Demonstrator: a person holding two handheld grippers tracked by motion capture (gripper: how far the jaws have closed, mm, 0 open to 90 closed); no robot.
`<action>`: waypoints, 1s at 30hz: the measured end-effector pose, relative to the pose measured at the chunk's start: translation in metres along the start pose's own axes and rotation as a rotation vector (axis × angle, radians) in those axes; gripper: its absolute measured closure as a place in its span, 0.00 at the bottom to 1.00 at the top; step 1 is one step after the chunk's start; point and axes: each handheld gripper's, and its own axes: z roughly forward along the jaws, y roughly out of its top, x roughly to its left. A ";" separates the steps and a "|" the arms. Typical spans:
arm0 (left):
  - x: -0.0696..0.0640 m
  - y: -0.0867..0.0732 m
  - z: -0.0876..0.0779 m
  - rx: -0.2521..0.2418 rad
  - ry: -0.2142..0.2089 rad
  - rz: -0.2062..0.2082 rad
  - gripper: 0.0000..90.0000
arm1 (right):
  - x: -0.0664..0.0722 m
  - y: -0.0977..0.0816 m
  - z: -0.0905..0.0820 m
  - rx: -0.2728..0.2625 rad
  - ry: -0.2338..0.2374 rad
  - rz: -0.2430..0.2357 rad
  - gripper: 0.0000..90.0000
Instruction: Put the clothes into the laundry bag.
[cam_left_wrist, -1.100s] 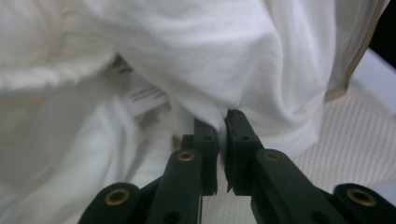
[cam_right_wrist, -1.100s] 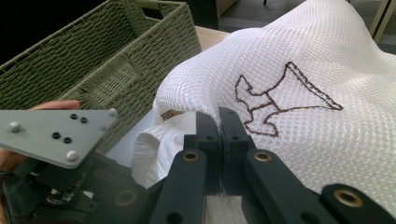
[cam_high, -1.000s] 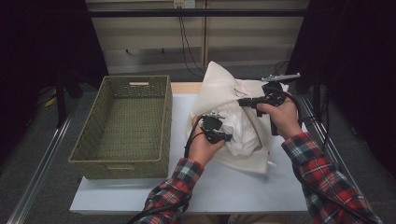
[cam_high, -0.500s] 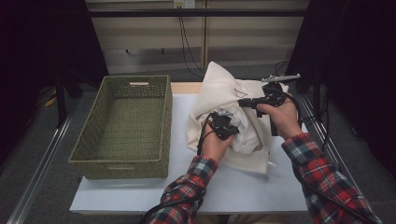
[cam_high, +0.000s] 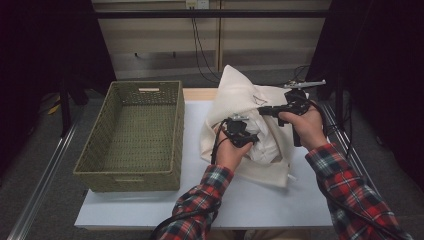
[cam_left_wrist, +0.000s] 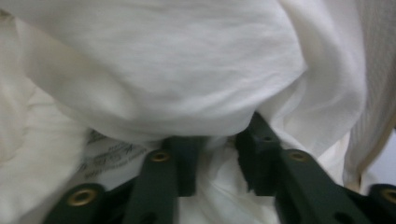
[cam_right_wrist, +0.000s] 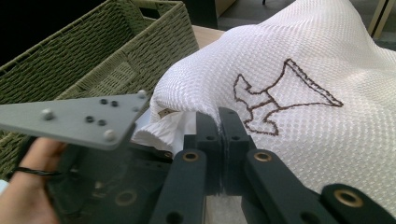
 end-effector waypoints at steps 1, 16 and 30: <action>0.000 -0.001 -0.003 0.008 -0.004 -0.007 0.69 | -0.001 0.000 0.000 -0.001 -0.002 0.000 0.99; 0.008 0.003 -0.051 0.100 0.121 0.119 0.28 | -0.002 0.001 -0.001 0.010 -0.016 -0.003 0.99; 0.023 0.004 -0.076 0.066 0.195 0.105 0.26 | 0.000 0.001 0.002 0.021 -0.017 -0.011 0.99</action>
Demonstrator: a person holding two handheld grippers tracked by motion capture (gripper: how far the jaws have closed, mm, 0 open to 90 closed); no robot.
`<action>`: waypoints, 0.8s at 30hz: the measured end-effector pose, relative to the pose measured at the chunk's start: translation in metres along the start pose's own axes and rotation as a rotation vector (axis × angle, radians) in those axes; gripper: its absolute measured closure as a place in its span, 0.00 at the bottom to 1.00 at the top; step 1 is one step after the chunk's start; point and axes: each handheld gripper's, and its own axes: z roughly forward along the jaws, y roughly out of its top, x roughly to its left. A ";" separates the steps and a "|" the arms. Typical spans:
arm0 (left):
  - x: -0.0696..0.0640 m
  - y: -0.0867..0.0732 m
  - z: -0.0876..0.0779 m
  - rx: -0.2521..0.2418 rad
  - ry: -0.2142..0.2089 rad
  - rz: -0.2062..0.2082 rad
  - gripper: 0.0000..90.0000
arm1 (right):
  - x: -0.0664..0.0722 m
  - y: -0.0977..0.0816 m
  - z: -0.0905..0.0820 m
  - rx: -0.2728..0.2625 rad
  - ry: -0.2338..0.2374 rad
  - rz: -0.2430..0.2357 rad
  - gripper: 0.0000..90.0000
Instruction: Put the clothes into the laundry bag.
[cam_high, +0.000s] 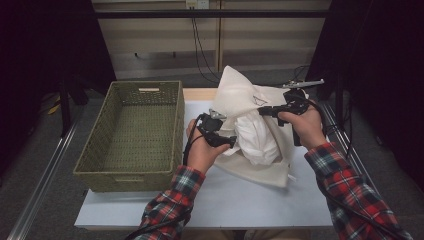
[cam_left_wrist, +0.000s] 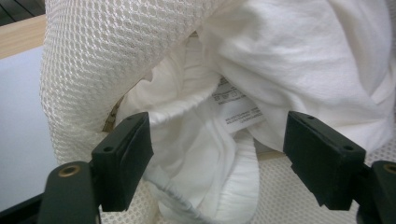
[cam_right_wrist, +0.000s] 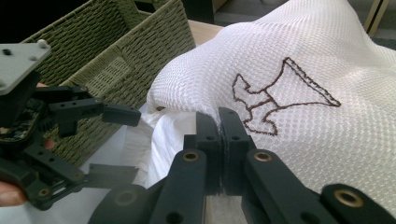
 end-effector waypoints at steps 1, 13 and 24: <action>0.000 0.000 -0.001 0.001 0.005 0.008 0.25 | -0.001 0.000 0.000 -0.002 -0.001 -0.001 0.99; 0.018 -0.008 -0.009 0.058 0.046 -0.026 0.22 | -0.001 0.001 0.000 -0.001 -0.009 0.004 0.99; 0.024 -0.034 0.016 0.114 -0.101 -0.147 0.86 | -0.002 0.004 0.001 0.003 -0.003 -0.004 0.99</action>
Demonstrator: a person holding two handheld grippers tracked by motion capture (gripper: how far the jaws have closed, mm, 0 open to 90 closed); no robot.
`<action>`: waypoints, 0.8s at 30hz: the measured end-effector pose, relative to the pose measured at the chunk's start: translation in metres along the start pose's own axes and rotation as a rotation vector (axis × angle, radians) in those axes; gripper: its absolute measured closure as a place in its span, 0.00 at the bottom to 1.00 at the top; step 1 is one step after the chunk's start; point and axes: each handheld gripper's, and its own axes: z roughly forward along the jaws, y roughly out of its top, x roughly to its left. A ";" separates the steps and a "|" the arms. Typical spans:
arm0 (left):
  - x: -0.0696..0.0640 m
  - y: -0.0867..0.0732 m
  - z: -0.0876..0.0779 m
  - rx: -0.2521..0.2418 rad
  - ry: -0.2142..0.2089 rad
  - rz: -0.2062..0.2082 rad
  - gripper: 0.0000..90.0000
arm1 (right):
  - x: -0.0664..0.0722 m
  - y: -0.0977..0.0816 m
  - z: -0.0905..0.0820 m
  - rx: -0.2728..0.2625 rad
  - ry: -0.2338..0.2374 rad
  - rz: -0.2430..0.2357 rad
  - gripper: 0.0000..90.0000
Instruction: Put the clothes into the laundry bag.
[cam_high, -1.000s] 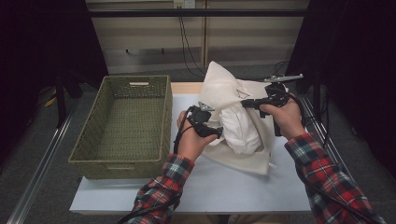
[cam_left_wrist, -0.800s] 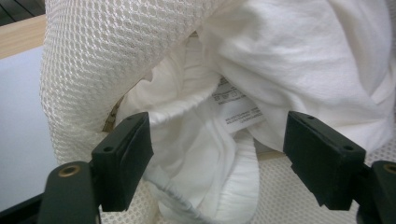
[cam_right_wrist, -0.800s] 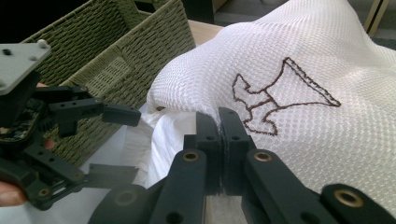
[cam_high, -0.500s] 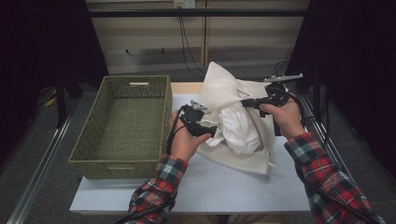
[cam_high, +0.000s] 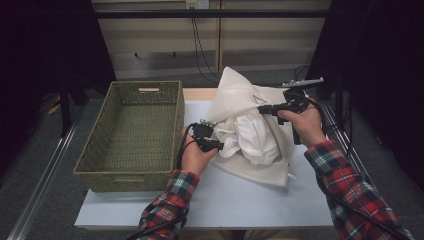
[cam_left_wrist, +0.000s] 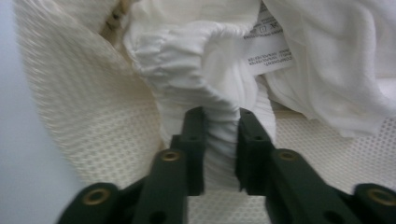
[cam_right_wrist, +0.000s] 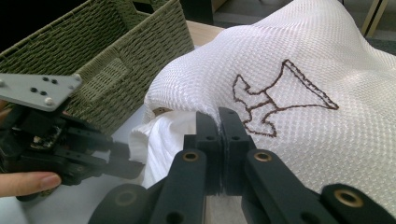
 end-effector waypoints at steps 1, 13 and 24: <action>-0.001 0.001 0.003 -0.004 -0.017 0.014 0.88 | 0.000 0.000 0.000 -0.001 -0.001 0.000 0.99; -0.041 0.011 0.022 -0.051 -0.162 0.054 0.98 | -0.001 -0.002 0.001 -0.006 0.007 0.006 0.99; -0.056 0.027 0.047 -0.167 -0.166 0.044 0.98 | 0.002 -0.004 0.002 -0.004 0.012 0.012 0.99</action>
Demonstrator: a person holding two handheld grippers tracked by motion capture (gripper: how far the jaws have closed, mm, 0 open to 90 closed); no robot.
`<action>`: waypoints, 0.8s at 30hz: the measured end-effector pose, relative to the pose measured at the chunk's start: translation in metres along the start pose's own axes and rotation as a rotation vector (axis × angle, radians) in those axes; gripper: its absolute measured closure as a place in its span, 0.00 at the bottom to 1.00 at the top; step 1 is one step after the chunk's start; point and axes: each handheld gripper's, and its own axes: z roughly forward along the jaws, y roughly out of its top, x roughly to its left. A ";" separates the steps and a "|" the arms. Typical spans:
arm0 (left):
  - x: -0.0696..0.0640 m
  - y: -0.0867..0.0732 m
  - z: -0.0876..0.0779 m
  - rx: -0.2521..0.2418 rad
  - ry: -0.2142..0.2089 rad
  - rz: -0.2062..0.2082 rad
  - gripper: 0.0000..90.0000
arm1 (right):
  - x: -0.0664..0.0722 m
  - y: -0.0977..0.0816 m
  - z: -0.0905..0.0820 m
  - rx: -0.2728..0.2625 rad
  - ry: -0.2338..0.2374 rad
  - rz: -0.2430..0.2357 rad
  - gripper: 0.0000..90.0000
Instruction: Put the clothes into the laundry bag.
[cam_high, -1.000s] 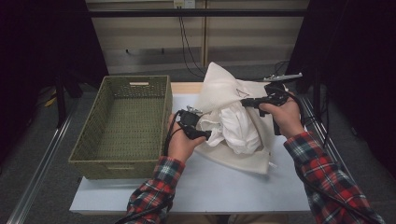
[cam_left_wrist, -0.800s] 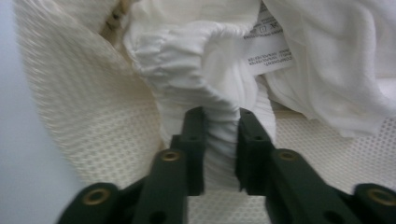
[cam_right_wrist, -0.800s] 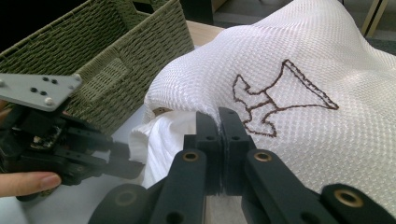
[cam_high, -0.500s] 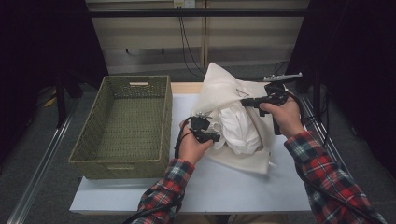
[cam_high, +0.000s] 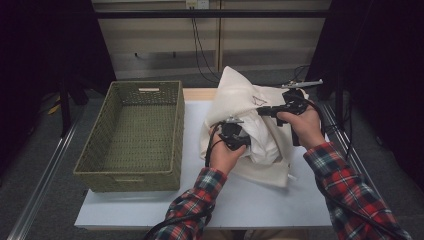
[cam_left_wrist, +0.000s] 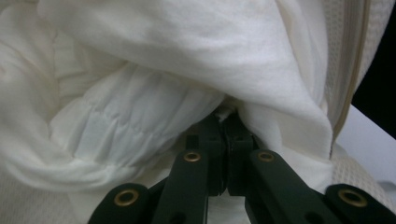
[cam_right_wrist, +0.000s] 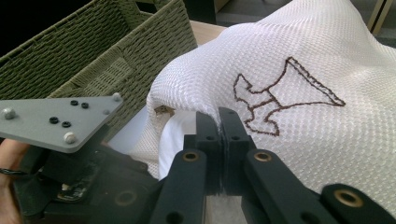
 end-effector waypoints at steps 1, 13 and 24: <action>0.000 0.001 0.002 -0.009 -0.003 -0.004 0.98 | 0.000 0.000 0.000 0.001 0.001 -0.001 0.99; 0.005 0.022 0.017 -0.148 0.063 -0.002 0.99 | 0.003 0.001 -0.004 -0.009 0.025 0.002 0.99; 0.011 0.010 0.008 -0.048 0.041 -0.009 0.84 | 0.002 -0.007 -0.003 0.006 0.026 0.008 0.99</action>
